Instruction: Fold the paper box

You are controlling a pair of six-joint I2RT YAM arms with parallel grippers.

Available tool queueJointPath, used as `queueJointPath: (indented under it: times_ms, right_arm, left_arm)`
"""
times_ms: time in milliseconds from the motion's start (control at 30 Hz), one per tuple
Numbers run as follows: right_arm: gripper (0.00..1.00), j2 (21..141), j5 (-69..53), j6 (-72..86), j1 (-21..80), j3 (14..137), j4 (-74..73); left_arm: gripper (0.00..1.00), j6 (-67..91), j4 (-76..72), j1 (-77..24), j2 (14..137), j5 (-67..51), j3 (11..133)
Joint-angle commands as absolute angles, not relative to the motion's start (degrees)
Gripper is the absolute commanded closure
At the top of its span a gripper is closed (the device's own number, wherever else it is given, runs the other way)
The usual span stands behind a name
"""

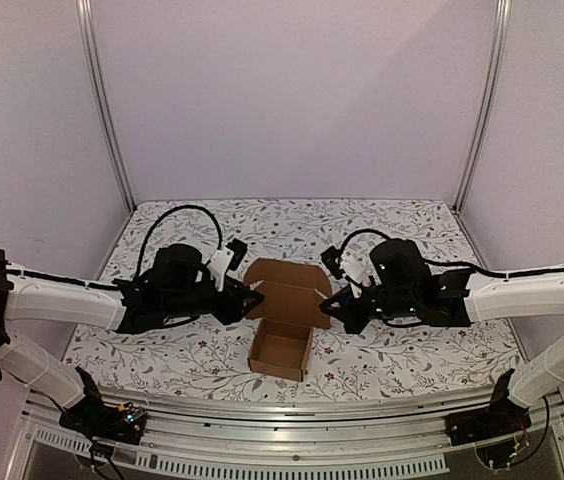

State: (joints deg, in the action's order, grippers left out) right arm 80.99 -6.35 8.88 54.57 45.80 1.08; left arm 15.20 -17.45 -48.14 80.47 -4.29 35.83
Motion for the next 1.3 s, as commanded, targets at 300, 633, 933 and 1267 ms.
queueJointPath:
  times_ms: [300,633,933,1267]
  right_arm:
    - [1.00,82.05,-2.86,7.65,54.20,47.56,0.35]
    - [1.00,84.09,6.38,10.42,54.22,49.56,3.43]
    - [1.00,86.89,13.22,15.20,56.42,50.25,9.07]
    - [1.00,89.52,24.75,21.55,59.68,51.28,12.93]
  left_arm:
    - [0.98,15.05,-16.09,-47.37,77.55,-5.28,35.44]
    - [1.00,15.01,-16.26,-47.37,79.69,-6.40,38.04]
    - [1.00,16.51,-18.18,-47.46,84.10,-6.21,41.80]
    - [1.00,19.68,-19.42,-48.13,88.33,-0.79,45.70]
